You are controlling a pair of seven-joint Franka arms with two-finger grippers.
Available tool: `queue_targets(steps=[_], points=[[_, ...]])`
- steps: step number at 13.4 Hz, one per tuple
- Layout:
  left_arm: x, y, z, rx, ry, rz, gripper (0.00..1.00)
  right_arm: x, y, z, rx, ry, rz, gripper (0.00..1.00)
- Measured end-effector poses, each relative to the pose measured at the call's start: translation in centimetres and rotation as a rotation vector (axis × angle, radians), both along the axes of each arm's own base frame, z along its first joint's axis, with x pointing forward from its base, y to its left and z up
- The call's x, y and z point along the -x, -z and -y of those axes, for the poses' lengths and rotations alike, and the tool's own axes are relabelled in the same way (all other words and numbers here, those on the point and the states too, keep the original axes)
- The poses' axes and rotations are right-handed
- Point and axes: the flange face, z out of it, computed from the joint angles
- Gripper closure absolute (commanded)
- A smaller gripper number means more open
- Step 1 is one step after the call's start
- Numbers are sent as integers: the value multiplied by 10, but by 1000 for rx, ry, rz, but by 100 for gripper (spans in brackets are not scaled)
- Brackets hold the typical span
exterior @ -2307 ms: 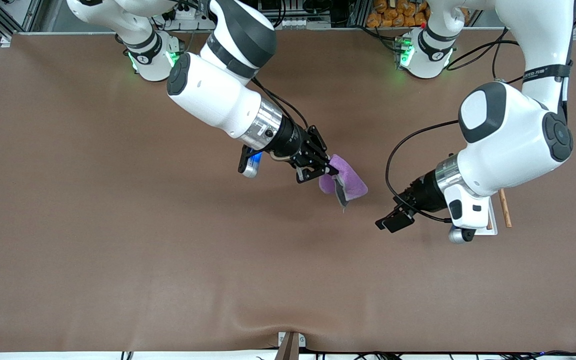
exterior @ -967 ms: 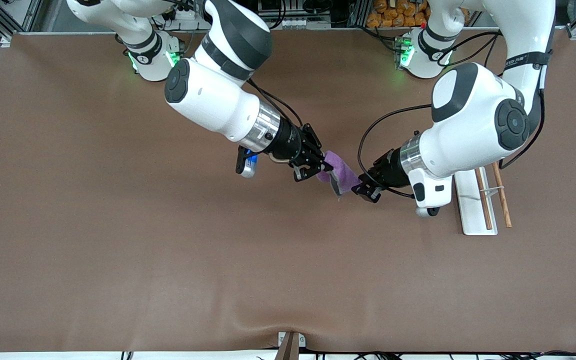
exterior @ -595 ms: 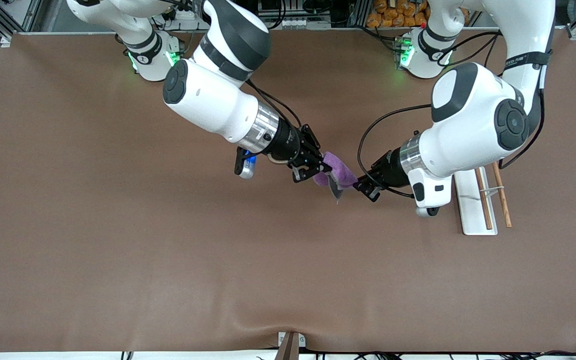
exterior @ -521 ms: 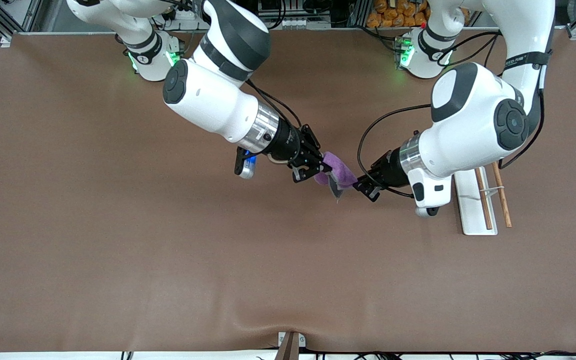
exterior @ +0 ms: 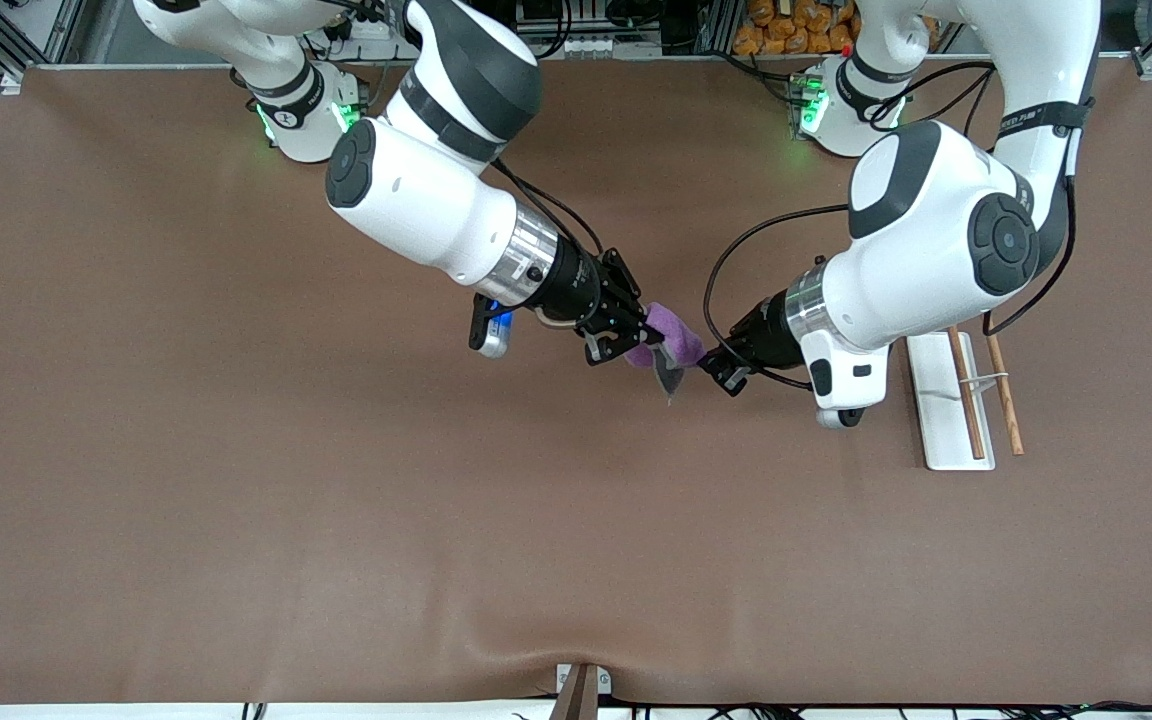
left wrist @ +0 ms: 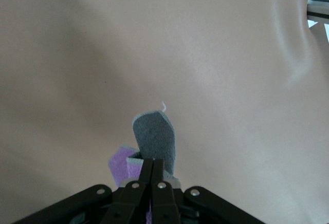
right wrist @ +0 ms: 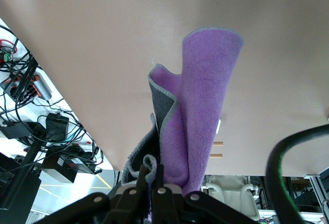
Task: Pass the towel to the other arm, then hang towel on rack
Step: 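Open the right gripper while the left gripper pulls the towel away, then drape the towel over the wooden rods with the left gripper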
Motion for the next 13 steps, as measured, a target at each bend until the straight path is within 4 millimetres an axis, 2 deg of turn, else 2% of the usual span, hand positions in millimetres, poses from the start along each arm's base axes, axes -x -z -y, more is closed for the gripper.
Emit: queue_targets(steps=[1,2,3,4,6,9,11,13], points=[[-3,0,-6,-24,14,18,100,0,0,0,0,0,0,100],[-5,-2,-13,-43,36,33,100,0,0,0,1,-2,-2,77],[-9,-5,-24,-59,55,44,100,1,1,-1,6,-8,-9,21],[-13,-7,-41,-78,73,55,100,3,3,-1,13,-19,-21,0],[-23,-9,-87,-101,140,60,100,2,3,4,26,-32,-43,0],[-33,-3,-157,-110,260,52,100,-4,-4,23,51,-56,-88,0],[-35,3,-196,-125,351,48,100,-7,-11,43,89,-92,-110,0],[-34,11,-223,-160,423,33,100,-4,-20,72,165,-240,-106,0]])
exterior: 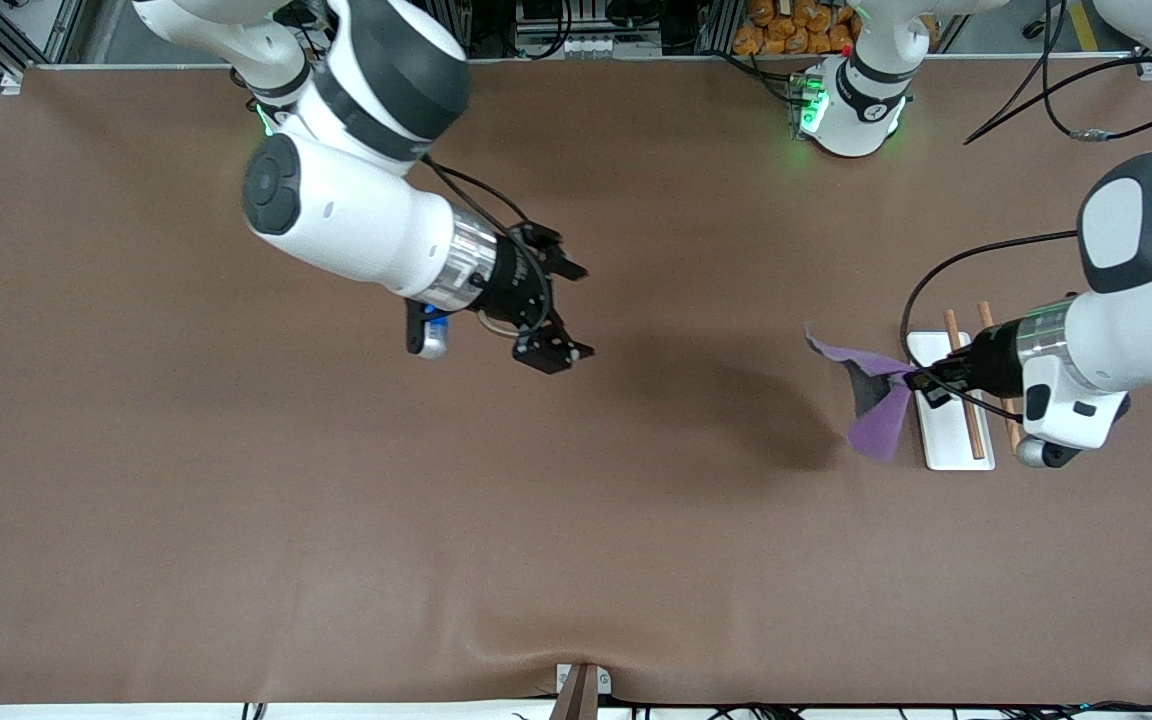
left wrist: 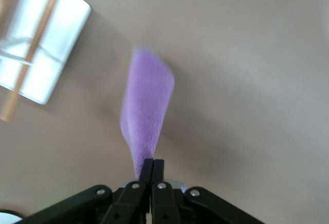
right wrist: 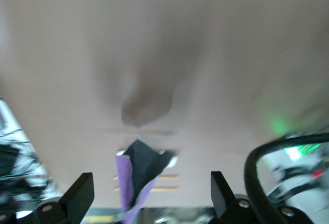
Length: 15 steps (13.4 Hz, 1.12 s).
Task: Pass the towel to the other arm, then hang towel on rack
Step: 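Drape the towel over the wooden rods with the left gripper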
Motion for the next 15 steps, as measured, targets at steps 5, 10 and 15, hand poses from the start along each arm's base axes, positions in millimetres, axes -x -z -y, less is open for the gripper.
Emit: queue_targets(steps=[5,10,15], points=[[3,35,-78,-27,147,-31,100,-8,-28,120,74,-213,-73,0],[26,51,-209,62,277,-39,100,5,-60,190,87,-541,58,0],[36,56,-247,95,337,-20,100,-7,-57,297,121,-896,190,0]])
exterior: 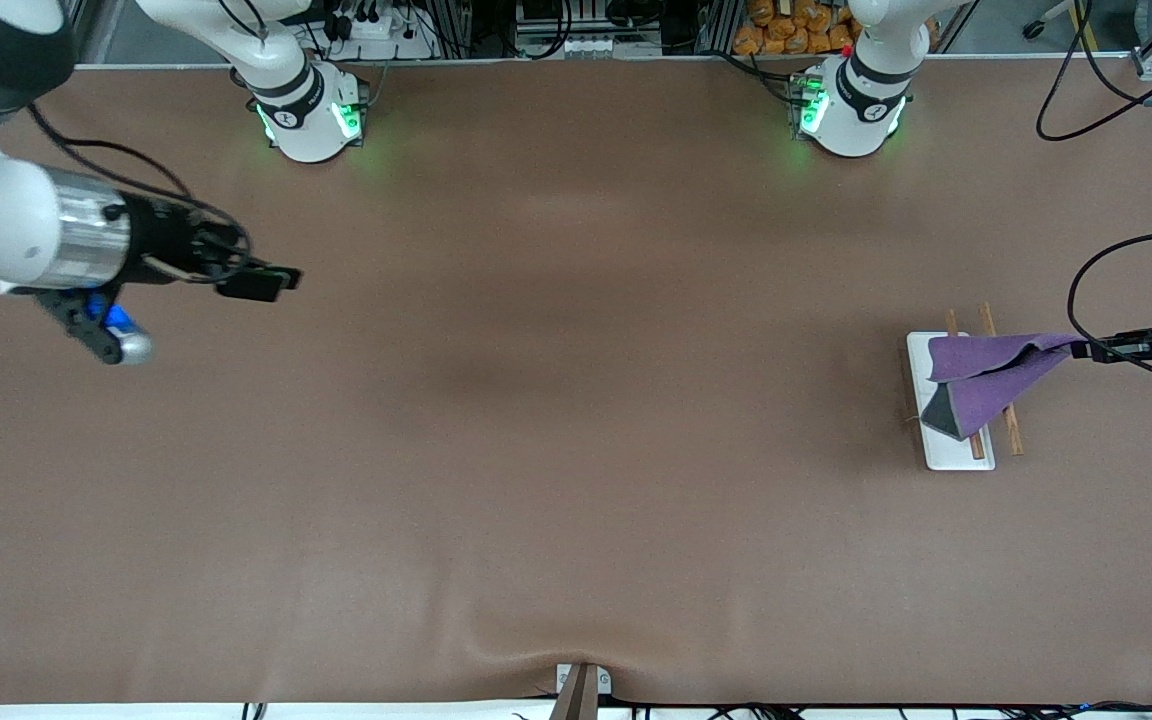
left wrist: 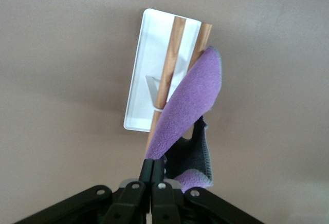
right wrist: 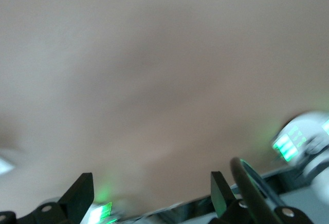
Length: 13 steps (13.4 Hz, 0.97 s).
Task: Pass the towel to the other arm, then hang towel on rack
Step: 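Drape the towel over the wooden rods with the left gripper, then open the left gripper to release the towel onto the rack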
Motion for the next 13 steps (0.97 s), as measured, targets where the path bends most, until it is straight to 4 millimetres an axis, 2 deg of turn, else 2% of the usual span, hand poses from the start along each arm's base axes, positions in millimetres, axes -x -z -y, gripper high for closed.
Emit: queue_targets(steps=[3,5,6,8,11,12,13], points=[[6,12,-27,25,25,3,100,-7,-13,52,66,-339,153,0],[7,20,-40,35,40,14,100,-20,-30,93,108,-459,285,0],[7,25,-45,40,48,17,100,-25,-36,107,144,-511,330,0],[8,34,-56,50,56,20,100,-29,-39,117,187,-575,355,0],[10,44,-69,61,70,28,100,-23,-37,125,188,-565,345,0],[11,47,-74,65,79,35,97,-19,-35,133,187,-553,350,0],[12,50,-78,67,84,39,84,-13,-32,139,187,-542,360,0]])
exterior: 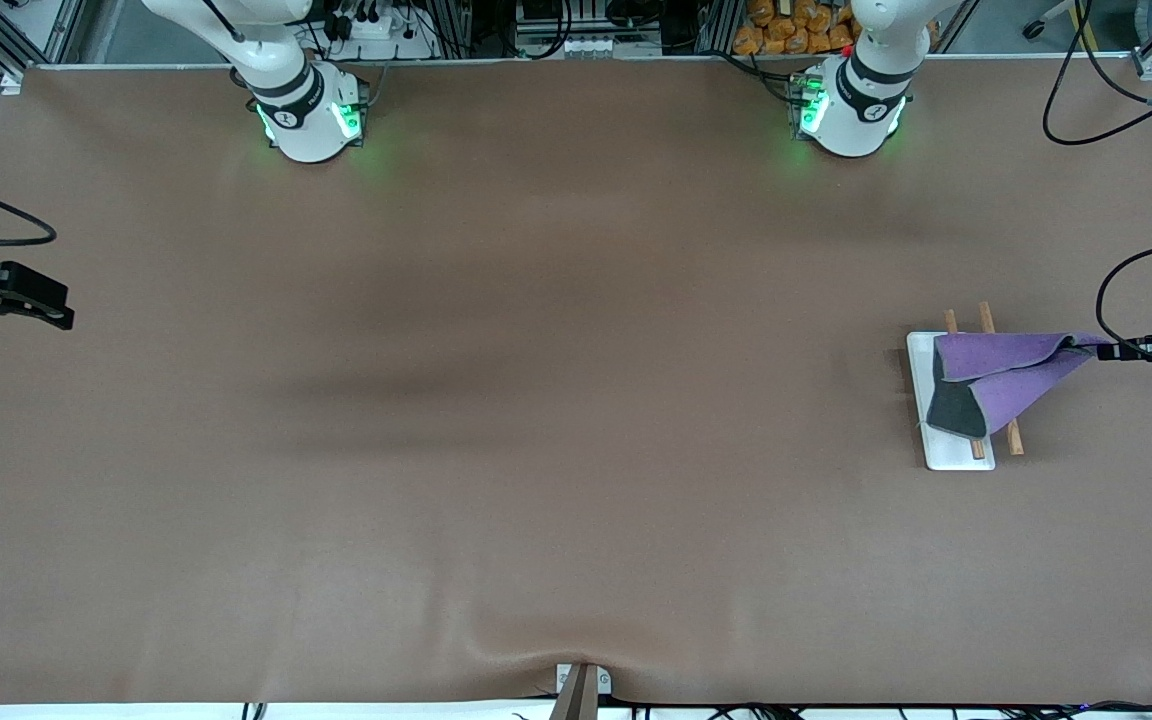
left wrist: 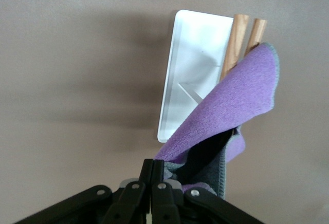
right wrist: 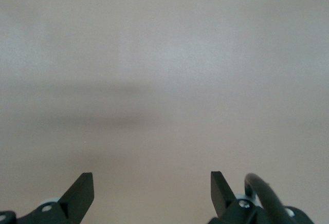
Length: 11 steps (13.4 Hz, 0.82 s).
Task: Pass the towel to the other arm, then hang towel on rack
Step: 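Open the left gripper to release the towel onto the rack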
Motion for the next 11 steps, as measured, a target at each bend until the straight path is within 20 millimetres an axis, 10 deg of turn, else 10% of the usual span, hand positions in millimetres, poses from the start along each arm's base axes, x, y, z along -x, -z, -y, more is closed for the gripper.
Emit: queue_targets(steps=[3,11], points=[[0,8,-4,8,10,0,0,30,10,1,-1,-1,37,0],[-23,-32,21,-9,63,87,0,62,4,-35,2,-49,86,0]])
